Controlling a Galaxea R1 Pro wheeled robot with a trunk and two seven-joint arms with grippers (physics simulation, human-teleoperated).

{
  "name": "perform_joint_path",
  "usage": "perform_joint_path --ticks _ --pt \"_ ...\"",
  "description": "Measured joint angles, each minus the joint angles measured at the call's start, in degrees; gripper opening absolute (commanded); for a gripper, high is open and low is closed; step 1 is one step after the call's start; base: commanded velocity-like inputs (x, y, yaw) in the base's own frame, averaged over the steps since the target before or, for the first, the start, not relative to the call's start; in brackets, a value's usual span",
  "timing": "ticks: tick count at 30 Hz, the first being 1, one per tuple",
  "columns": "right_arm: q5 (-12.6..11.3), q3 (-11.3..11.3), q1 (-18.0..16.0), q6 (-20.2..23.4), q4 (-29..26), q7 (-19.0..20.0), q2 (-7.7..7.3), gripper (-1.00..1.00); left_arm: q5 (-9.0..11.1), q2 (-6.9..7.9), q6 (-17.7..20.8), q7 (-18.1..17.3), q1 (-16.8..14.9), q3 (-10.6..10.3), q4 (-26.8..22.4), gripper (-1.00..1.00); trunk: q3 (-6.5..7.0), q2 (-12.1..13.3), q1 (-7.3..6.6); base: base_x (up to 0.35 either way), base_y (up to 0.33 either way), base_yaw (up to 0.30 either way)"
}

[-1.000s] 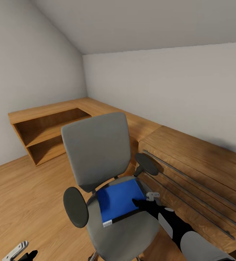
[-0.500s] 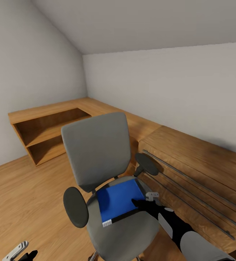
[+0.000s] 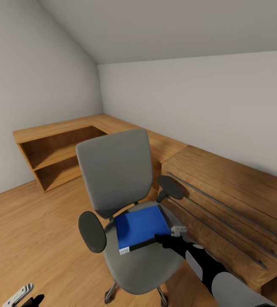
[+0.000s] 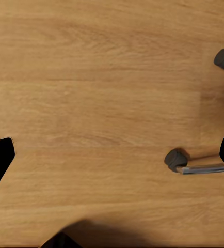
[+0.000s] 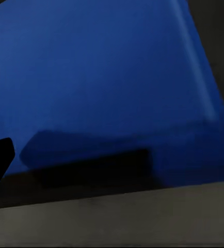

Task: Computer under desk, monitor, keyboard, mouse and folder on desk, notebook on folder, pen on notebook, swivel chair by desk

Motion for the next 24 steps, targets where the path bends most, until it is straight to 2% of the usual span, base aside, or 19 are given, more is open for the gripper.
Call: perform_joint_path --ticks 17,24 --pt "0.1 0.04 -0.02 -0.03 0.05 0.0 0.03 1.0 0.0 0.0 -0.03 -0.03 0.0 0.0 0.81 1.0 0.0 0.0 -0.01 -0.015 0.0 0.0" --pt "0.01 -0.11 0.0 -0.03 -0.01 0.02 -0.05 1.0 0.0 0.0 -0.04 -0.02 0.0 -0.08 0.95 1.0 0.0 0.0 0.0 -0.154 0.0 0.0"
